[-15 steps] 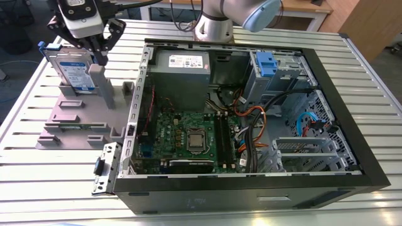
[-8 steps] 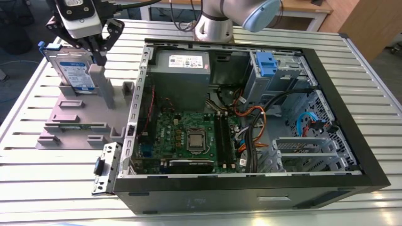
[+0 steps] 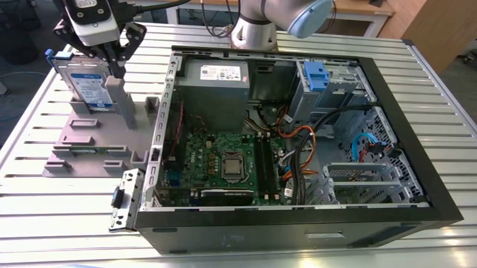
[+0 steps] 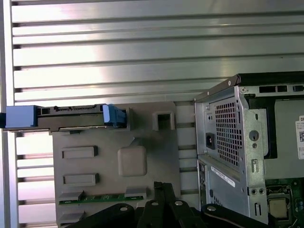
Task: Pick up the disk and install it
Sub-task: 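Reach for the disk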
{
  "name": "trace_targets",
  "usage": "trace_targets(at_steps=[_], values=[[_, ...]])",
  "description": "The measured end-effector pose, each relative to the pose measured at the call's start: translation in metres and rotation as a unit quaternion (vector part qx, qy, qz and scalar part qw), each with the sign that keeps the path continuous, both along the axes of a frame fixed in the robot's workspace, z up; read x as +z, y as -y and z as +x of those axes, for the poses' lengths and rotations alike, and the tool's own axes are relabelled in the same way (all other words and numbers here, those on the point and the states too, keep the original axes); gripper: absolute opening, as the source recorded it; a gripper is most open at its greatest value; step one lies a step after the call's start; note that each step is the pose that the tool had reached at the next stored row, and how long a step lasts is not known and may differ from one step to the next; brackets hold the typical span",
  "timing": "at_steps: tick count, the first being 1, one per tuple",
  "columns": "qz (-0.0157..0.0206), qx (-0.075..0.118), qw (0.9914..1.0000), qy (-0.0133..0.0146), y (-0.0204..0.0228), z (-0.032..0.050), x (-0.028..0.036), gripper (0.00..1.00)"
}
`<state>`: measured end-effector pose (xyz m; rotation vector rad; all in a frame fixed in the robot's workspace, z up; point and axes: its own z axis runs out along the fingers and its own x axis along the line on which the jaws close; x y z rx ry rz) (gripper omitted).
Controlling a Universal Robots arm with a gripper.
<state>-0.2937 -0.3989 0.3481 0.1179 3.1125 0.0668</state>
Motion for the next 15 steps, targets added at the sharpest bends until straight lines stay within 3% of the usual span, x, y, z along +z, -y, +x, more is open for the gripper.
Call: trace_targets(at_steps=[6,15], values=[[0.0,0.0,1.0,0.0,0.0,-0.0004,-0.0001,0.11],[0.0,0.0,1.0,0.0,0.0,-0.0091,-0.0001,0.11]])
